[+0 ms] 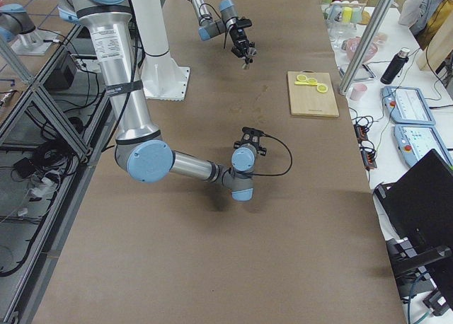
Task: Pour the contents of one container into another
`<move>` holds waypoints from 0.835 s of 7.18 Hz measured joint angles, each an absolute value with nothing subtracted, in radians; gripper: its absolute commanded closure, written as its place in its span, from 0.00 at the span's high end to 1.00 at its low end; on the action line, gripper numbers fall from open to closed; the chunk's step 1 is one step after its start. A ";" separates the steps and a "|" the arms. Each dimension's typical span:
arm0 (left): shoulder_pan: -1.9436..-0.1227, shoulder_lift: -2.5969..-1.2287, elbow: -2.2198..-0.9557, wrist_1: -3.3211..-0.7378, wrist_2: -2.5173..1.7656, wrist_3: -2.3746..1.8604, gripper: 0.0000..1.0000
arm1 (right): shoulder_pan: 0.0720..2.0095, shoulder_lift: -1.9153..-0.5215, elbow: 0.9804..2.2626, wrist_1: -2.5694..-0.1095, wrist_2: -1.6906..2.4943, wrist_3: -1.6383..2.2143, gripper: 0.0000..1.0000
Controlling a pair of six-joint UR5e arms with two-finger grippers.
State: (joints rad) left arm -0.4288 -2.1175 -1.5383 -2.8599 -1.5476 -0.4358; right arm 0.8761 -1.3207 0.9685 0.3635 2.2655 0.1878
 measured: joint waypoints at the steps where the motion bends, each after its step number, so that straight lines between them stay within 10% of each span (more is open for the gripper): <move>1: -0.426 -2.121 -1.521 -2.897 -1.533 -0.436 0.00 | 0.873 -1.321 0.971 0.364 2.260 0.194 0.79; 6: -0.420 -2.139 -1.492 -2.974 -1.437 -0.438 0.00 | 0.859 -1.322 0.977 0.364 2.193 0.262 0.79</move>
